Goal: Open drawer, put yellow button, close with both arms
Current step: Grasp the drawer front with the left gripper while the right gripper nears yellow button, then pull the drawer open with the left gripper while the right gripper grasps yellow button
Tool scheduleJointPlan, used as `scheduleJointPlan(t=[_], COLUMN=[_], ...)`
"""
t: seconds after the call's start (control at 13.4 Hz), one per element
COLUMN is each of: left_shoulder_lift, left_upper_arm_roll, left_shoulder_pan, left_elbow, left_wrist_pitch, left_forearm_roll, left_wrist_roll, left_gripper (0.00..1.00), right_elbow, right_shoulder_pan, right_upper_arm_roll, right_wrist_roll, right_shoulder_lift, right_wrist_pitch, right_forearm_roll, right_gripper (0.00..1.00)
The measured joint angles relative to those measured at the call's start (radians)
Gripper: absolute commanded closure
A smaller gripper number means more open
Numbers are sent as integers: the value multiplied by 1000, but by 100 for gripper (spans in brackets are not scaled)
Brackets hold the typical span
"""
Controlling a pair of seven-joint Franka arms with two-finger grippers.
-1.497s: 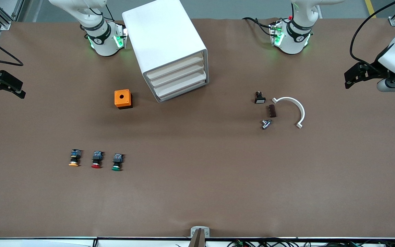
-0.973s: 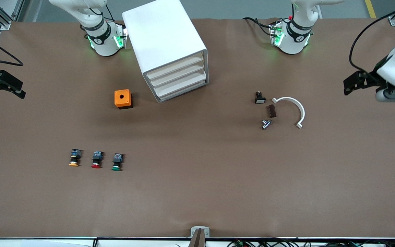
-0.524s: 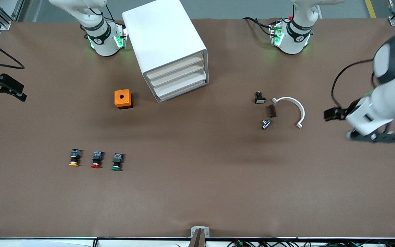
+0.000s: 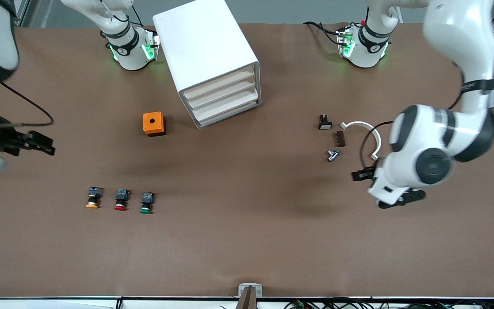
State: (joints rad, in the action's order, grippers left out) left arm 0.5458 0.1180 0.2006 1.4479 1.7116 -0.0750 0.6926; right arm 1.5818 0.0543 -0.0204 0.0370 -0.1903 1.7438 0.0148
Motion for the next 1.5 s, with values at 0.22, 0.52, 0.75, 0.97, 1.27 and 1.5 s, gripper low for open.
scheduleJointPlan(t=[0.22,0.52,0.75,0.97,1.27,1.5], left_shoulder_lift=[49,104,120,139,187,202], left_upper_arm_roll=[4,6,6,3,4,12], left_shoulder_pan=[107,220,259,259,264,280], left_elbow=[-2,-6,-7,-7,-6,-7], left_wrist_pitch=[0,0,0,0,-1,-41], left_forearm_roll=[0,76,285,583,806,879], left_wrist_roll=[395,914,1134,1264,1537,1631], left_gripper=[0,0,1,1,7,16], right_elbow=[11,17,36,78,93,93], right_shoulder_pan=[1,10,26,38,47,47], right_upper_arm_roll=[4,11,17,17,18,18], right_wrist_roll=[-4,-15,-16,-16,-19,-20], right_shoulder_lift=[-117,-297,-387,-429,-473,-495], right_wrist_pitch=[63,195,314,387,437,449], right_forearm_roll=[0,0,0,0,0,-1], right_gripper=[0,0,0,0,0,16])
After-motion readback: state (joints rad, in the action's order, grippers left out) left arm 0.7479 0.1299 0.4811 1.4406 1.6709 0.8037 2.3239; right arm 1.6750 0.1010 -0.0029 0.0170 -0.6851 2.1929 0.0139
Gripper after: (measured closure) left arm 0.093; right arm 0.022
